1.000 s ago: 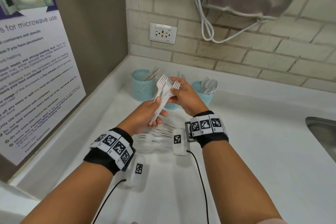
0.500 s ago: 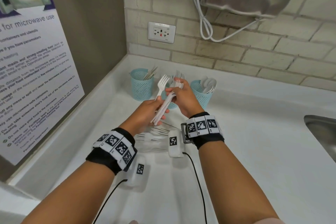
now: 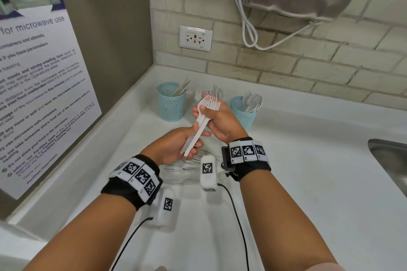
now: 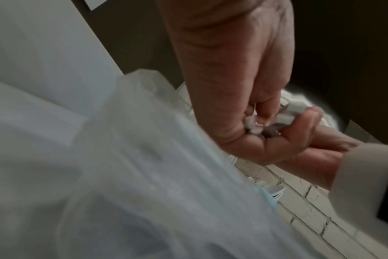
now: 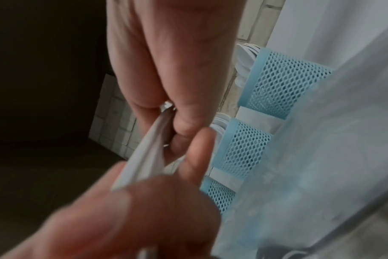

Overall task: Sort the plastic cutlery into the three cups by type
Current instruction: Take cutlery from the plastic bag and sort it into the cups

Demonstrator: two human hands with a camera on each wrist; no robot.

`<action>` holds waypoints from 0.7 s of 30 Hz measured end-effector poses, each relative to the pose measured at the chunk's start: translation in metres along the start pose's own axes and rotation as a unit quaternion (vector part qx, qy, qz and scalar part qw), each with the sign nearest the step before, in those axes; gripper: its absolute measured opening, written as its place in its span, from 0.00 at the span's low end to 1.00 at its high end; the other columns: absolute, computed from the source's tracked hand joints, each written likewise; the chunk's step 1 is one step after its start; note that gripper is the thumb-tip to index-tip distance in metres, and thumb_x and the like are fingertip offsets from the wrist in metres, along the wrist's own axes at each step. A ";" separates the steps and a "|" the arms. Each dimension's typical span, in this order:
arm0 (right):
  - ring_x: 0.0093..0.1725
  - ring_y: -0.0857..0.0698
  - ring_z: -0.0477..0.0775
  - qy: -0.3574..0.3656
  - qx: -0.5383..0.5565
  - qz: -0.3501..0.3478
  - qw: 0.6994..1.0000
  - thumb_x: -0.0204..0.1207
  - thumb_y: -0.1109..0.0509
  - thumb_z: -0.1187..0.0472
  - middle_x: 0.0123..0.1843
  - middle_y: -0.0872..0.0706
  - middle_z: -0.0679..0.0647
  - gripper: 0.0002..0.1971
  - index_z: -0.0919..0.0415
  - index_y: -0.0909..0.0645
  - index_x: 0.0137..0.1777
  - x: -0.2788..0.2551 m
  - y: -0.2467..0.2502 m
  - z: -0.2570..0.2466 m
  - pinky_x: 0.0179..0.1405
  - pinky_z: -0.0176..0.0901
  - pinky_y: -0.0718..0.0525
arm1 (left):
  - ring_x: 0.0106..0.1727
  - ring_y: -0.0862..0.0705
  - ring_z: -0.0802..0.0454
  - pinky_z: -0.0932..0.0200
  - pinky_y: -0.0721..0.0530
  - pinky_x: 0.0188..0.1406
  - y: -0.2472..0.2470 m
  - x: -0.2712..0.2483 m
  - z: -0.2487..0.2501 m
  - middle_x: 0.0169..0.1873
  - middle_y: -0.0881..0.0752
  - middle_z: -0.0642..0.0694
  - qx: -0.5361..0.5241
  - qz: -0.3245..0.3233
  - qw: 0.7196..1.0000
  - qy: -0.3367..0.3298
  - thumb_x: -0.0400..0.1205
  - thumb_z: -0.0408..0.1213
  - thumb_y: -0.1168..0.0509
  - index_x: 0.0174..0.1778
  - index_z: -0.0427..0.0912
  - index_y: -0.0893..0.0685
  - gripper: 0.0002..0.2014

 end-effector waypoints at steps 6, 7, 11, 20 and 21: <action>0.37 0.10 0.50 0.043 0.037 0.067 0.996 0.82 0.43 0.74 0.45 0.18 0.63 0.05 0.67 0.27 0.53 0.005 0.029 -0.007 0.40 0.42 0.10 | 0.19 0.33 0.64 0.75 0.34 0.13 0.027 0.004 0.001 0.29 0.26 0.50 -0.072 0.065 0.995 -0.032 0.85 0.47 0.44 0.58 0.38 0.20 0.17; 0.37 0.10 0.50 0.035 0.023 0.061 0.997 0.83 0.42 0.71 0.45 0.18 0.62 0.04 0.65 0.27 0.51 0.004 0.028 -0.005 0.40 0.44 0.10 | 0.19 0.36 0.64 0.74 0.37 0.14 0.027 0.004 0.001 0.28 0.29 0.51 -0.048 0.068 0.996 -0.033 0.86 0.49 0.45 0.57 0.39 0.18 0.18; 0.39 0.12 0.49 -0.008 -0.139 0.065 0.988 0.81 0.37 0.53 0.40 0.15 0.56 0.09 0.58 0.22 0.48 -0.003 0.029 0.001 0.37 0.42 0.11 | 0.18 0.41 0.61 0.69 0.43 0.16 0.022 0.003 0.002 0.21 0.34 0.54 0.104 0.096 0.990 -0.027 0.84 0.58 0.49 0.54 0.43 0.15 0.25; 0.16 0.26 0.40 0.074 -0.225 0.192 0.952 0.78 0.31 0.62 0.33 0.20 0.56 0.07 0.58 0.24 0.39 0.003 0.064 -0.046 0.13 0.30 0.30 | 0.40 0.18 0.48 0.54 0.18 0.40 0.042 -0.012 0.048 0.40 0.17 0.47 0.331 0.247 0.900 -0.140 0.85 0.52 0.44 0.56 0.41 0.21 0.18; 0.18 0.24 0.41 0.117 -0.237 0.219 0.939 0.78 0.30 0.62 0.32 0.20 0.55 0.07 0.57 0.24 0.39 0.002 0.067 -0.064 0.15 0.31 0.28 | 0.46 0.18 0.47 0.55 0.19 0.44 0.048 -0.017 0.053 0.44 0.18 0.47 0.366 0.268 0.879 -0.145 0.83 0.51 0.40 0.58 0.44 0.23 0.16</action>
Point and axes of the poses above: each hand's wrist, its own x-axis towards the middle knuckle, its own y-axis out of the back of the hand, z = x × y, the point moved 10 cm from there along x, towards the middle knuckle
